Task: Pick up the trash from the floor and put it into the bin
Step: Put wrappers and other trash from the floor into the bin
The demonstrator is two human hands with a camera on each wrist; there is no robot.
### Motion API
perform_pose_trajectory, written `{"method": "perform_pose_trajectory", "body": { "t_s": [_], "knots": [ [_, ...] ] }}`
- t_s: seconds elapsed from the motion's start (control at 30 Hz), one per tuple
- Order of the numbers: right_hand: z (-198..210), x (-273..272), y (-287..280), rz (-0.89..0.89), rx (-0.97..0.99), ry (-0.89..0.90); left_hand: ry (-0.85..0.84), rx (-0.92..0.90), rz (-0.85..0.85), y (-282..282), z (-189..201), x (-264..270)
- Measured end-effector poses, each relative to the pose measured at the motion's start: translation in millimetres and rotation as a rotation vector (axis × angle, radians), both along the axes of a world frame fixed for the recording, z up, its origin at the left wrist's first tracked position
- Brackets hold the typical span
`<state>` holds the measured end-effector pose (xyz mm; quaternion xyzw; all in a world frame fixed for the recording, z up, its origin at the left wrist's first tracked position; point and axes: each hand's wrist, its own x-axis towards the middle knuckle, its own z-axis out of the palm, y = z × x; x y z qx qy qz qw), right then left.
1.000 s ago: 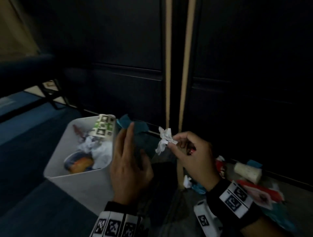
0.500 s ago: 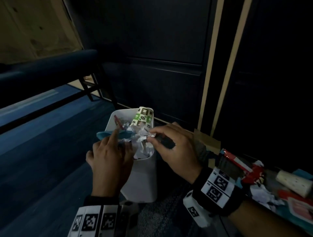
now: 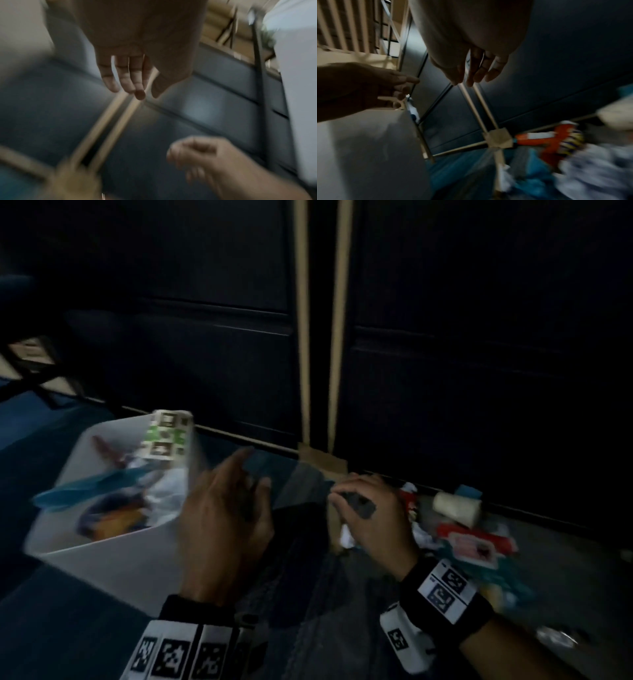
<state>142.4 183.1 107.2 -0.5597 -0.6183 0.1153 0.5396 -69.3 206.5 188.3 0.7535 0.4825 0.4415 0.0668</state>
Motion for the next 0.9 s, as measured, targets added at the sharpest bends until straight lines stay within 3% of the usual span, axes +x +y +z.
{"method": "perform_pose_trajectory", "body": {
  "t_s": [0.23, 0.33, 0.47, 0.53, 0.57, 0.63, 0.67, 0.73, 0.83, 0.9],
  "knots": [
    [-55.8, 107.3, -79.0, -0.254, -0.246, -0.021, 0.175, -0.288, -0.442, -20.9, -91.5, 111.9],
    [-81.0, 146.5, -110.8, -0.357, -0.365, -0.040, 0.298, -0.425, -0.558, -35.3, -134.2, 148.0],
    [-110.2, 186.8, -144.7, -0.466, -0.456, 0.008, 0.440, -0.465, -0.699, -65.4, -157.3, 192.0],
    [-126.0, 202.4, -158.6, -0.500, -0.562, 0.043, 0.448, -0.505, -0.720, -72.9, -183.4, 206.5],
    [-132.3, 208.9, -164.5, -0.513, -0.598, 0.062, 0.504, -0.423, -0.652, -74.3, -206.9, 214.8],
    [-145.1, 221.9, -176.0, -0.551, -0.653, 0.090, 0.626, -0.449, -0.828, -79.6, -240.6, 226.7],
    [-147.3, 227.0, -182.3, -0.575, -0.677, 0.073, 0.647, -0.540, -0.906, -82.8, -245.7, 234.2],
    [-148.1, 234.8, -195.0, -0.598, -0.740, -0.010, 0.714, -0.607, -0.891, -91.9, -238.0, 250.9],
    [-142.1, 237.8, -214.9, -0.616, -0.729, -0.112, 0.752, -0.608, -0.910, -103.9, -239.8, 271.3],
    [-148.6, 242.7, -225.4, -0.634, -0.766, -0.191, 0.866, -0.638, -0.935, -107.6, -248.1, 281.9]
  ]
}}
